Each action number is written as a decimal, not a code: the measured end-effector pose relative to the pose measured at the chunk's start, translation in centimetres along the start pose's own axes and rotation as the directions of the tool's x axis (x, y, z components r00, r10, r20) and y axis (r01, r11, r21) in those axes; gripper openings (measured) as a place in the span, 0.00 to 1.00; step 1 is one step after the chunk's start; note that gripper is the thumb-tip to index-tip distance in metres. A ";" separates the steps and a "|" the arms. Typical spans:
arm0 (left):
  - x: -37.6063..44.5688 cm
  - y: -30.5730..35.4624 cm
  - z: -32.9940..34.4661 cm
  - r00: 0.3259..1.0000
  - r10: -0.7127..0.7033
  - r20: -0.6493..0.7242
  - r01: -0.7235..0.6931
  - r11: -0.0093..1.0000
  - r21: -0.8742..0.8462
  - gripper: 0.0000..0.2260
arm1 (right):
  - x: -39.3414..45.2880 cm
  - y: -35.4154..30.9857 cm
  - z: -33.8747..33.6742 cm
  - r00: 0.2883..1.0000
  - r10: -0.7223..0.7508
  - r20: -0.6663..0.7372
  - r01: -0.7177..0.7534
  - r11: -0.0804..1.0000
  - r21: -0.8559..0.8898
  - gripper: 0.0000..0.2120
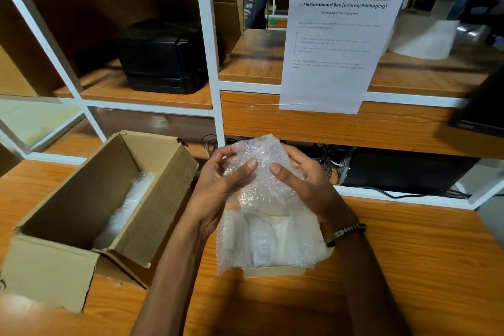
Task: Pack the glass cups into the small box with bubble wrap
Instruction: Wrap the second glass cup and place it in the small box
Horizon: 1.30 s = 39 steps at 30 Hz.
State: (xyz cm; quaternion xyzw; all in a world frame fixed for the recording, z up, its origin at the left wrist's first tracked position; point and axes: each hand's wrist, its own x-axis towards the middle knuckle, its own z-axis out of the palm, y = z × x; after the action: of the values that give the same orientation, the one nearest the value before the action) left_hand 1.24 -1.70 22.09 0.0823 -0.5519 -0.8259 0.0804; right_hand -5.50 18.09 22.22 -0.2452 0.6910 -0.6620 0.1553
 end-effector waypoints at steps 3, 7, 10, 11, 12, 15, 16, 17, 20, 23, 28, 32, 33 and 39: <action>0.1 -0.3 -0.2 0.997 -0.073 0.031 0.071 0.995 0.073 0.20 | 0.3 0.6 -0.3 0.996 -0.061 -0.058 0.055 0.994 -0.095 0.26; 0.4 -1.2 -0.3 0.991 -0.094 -0.090 0.096 0.995 0.027 0.14 | 0.9 1.7 -0.9 0.993 -0.071 -0.095 0.045 0.967 -0.252 0.36; 0.8 -1.4 -0.4 0.987 -0.111 -0.118 0.114 0.993 0.017 0.07 | 0.9 1.9 -1.0 0.990 -0.105 -0.098 0.058 0.916 -0.398 0.39; 0.8 -1.4 -0.3 0.986 -0.120 -0.119 0.123 0.992 0.015 0.06 | 0.9 2.0 -0.9 0.985 -0.139 -0.104 0.077 0.888 -0.453 0.39; 0.9 -1.4 -0.2 0.983 -0.139 -0.124 0.140 0.990 -0.001 0.06 | 0.9 2.1 -0.7 0.978 -0.177 -0.111 0.098 0.857 -0.507 0.40; 1.0 -1.6 0.3 0.976 -0.199 -0.090 0.193 0.978 -0.077 0.09 | 1.3 2.9 0.1 0.958 -0.256 -0.126 0.131 0.788 -0.602 0.39; 1.0 -1.6 0.4 0.976 -0.206 -0.076 0.197 0.974 -0.112 0.11 | 1.6 3.2 0.4 0.960 -0.255 -0.118 0.133 0.783 -0.608 0.38; 0.9 -1.7 0.4 0.975 -0.208 -0.074 0.197 0.972 -0.128 0.14 | 1.8 3.4 0.5 0.965 -0.242 -0.101 0.134 0.786 -0.604 0.38; 0.9 -1.8 0.3 0.977 -0.190 -0.095 0.189 0.982 -0.022 0.21 | 1.9 3.4 0.6 0.991 -0.136 -0.008 0.112 0.847 -0.519 0.37; 1.0 -1.8 -0.3 0.976 -0.193 -0.098 0.194 0.981 0.004 0.18 | 1.5 2.9 0.4 0.997 -0.027 0.069 0.054 0.900 -0.433 0.35; 1.0 -2.1 -0.3 0.986 -0.159 -0.046 0.161 0.986 0.040 0.16 | 1.0 2.2 -0.2 0.996 0.074 0.053 -0.060 0.971 -0.233 0.34; 1.0 -2.9 0.2 0.981 -0.192 -0.032 0.193 0.981 0.008 0.13 | 1.0 3.6 -0.2 0.967 0.198 0.160 -0.180 0.976 -0.122 0.41; 0.9 -3.2 0.3 0.976 -0.216 -0.041 0.215 0.976 -0.016 0.11 | 1.1 4.0 -0.2 0.960 0.233 0.154 -0.215 0.968 -0.128 0.43; 1.3 -5.2 0.1 0.953 -0.268 -0.139 0.255 0.961 -0.102 0.10 | 0.9 6.2 0.8 0.978 0.205 0.049 -0.196 0.970 -0.142 0.38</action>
State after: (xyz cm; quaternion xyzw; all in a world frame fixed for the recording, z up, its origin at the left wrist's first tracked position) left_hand -0.28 0.08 17.31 0.2137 -0.4937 -0.8428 0.0152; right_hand -6.61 16.98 16.12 -0.2050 0.7505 -0.5861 0.2262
